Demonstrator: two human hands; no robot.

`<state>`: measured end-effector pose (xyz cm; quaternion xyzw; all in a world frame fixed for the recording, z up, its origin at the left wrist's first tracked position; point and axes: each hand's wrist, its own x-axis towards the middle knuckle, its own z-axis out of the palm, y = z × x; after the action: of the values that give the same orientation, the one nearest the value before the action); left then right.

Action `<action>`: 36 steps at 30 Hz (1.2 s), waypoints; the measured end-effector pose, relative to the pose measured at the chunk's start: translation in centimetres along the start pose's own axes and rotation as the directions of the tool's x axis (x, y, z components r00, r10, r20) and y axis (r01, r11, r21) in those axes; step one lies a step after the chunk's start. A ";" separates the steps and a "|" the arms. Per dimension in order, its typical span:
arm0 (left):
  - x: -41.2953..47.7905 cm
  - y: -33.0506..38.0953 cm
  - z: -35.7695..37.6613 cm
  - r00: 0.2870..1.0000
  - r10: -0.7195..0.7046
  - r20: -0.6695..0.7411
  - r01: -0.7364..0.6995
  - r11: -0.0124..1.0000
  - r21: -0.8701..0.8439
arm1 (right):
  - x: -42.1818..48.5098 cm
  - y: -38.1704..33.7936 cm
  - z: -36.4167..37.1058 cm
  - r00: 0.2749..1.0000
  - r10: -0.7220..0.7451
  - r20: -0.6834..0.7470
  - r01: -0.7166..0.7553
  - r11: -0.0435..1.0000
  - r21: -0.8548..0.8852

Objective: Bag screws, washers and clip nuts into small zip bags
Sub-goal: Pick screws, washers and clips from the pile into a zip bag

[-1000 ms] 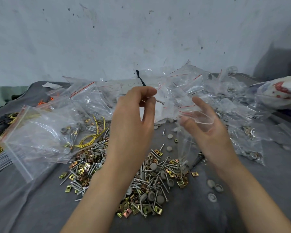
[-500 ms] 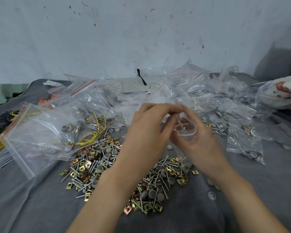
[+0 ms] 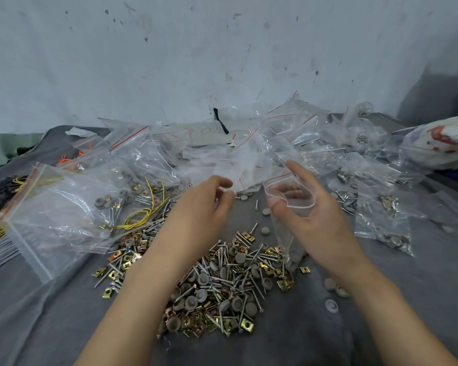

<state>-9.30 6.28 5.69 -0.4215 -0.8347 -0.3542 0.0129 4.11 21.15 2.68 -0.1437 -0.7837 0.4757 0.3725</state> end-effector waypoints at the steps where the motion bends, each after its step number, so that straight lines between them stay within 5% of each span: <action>1: -0.1 -0.6 0.1 0.996 -0.034 0.077 0.028 0.997 0.068 | 0.0 0.1 0.0 1.000 0.000 0.000 0.000 1.000 0.011; 5: -0.6 -1.9 1.1 0.950 -0.071 0.304 0.001 0.974 0.225 | 0.1 0.1 -0.2 1.000 -0.006 0.004 0.006 1.000 -0.004; 11: -1.3 -1.8 3.6 0.899 0.045 0.436 -0.214 0.913 0.348 | 0.2 0.3 -0.5 1.000 -0.005 -0.016 0.004 1.000 -0.023; 36: -1.9 -0.4 6.2 0.915 0.014 0.402 -0.214 0.863 0.457 | 0.5 0.2 -0.7 0.999 -0.015 -0.049 0.017 0.999 0.032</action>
<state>-6.65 8.57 0.24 -0.5152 -0.8559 -0.0389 -0.0234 4.29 22.02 2.91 -0.1427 -0.7678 0.4819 0.3975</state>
